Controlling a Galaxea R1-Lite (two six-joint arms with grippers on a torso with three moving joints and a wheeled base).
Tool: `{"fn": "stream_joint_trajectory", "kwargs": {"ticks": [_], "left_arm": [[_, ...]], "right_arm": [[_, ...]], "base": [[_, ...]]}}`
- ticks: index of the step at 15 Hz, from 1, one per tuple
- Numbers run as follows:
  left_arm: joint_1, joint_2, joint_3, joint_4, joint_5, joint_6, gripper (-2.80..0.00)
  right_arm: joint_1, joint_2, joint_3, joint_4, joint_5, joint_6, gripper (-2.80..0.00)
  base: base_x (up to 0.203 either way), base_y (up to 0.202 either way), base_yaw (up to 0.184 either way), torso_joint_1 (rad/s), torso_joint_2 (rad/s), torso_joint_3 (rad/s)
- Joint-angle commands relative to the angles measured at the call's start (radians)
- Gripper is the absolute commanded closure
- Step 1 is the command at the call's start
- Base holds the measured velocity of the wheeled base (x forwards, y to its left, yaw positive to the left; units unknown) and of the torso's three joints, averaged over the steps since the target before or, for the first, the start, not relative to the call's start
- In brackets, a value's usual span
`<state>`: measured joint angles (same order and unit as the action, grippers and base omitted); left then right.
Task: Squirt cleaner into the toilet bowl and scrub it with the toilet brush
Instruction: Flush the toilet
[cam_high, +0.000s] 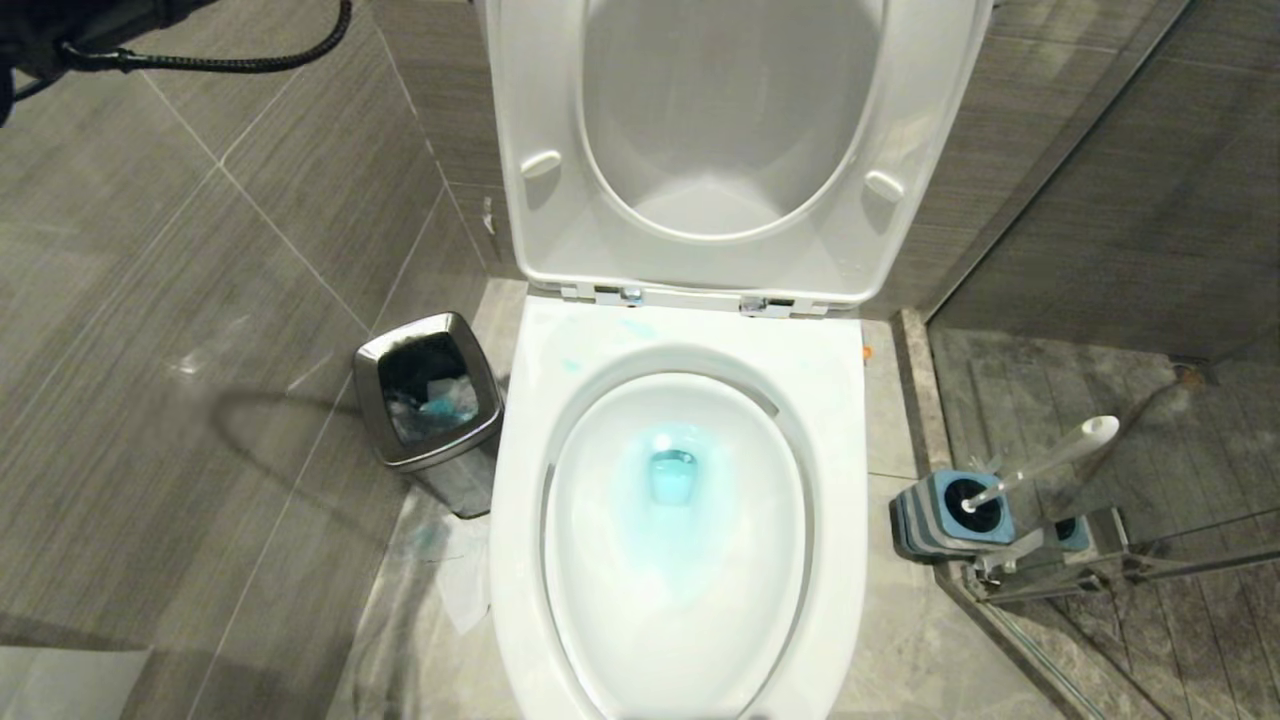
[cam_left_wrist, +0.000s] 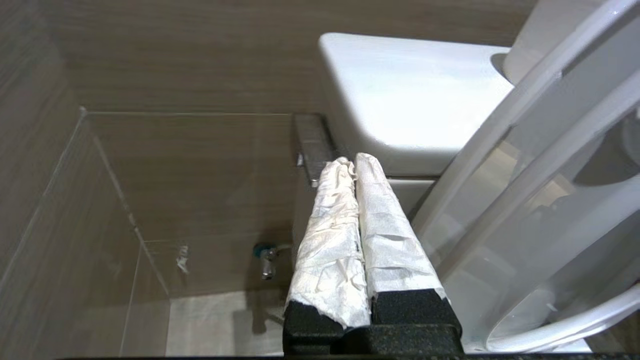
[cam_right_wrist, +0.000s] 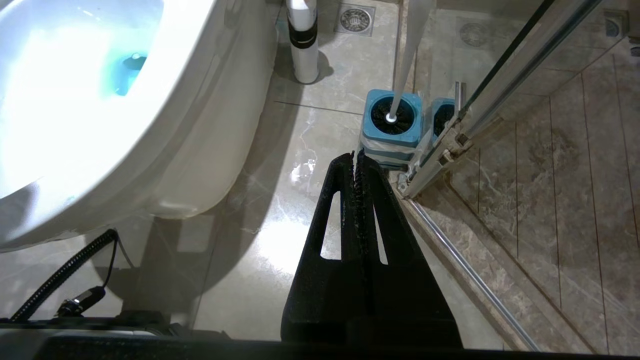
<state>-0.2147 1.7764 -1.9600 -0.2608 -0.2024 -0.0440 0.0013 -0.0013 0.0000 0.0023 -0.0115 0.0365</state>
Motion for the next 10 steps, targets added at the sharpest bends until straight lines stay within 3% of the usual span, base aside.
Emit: {"fn": "stream_joint_trajectory", "kwargs": {"ticks": [1,10], "left_arm": [[-0.012,0.023,0.000,-0.005,0.012,0.004,0.00],[-0.014,0.043,-0.001,-0.026,0.037,0.010,0.00]], "right_arm": [[0.000,0.001,0.001,0.001,0.001,0.000,0.00],[0.000,0.001,0.000,0.001,0.000,0.000,0.00]], "base": [[0.000,0.000,0.000,0.000,0.00,0.000],[0.000,0.000,0.000,0.000,0.00,-0.008]]}}
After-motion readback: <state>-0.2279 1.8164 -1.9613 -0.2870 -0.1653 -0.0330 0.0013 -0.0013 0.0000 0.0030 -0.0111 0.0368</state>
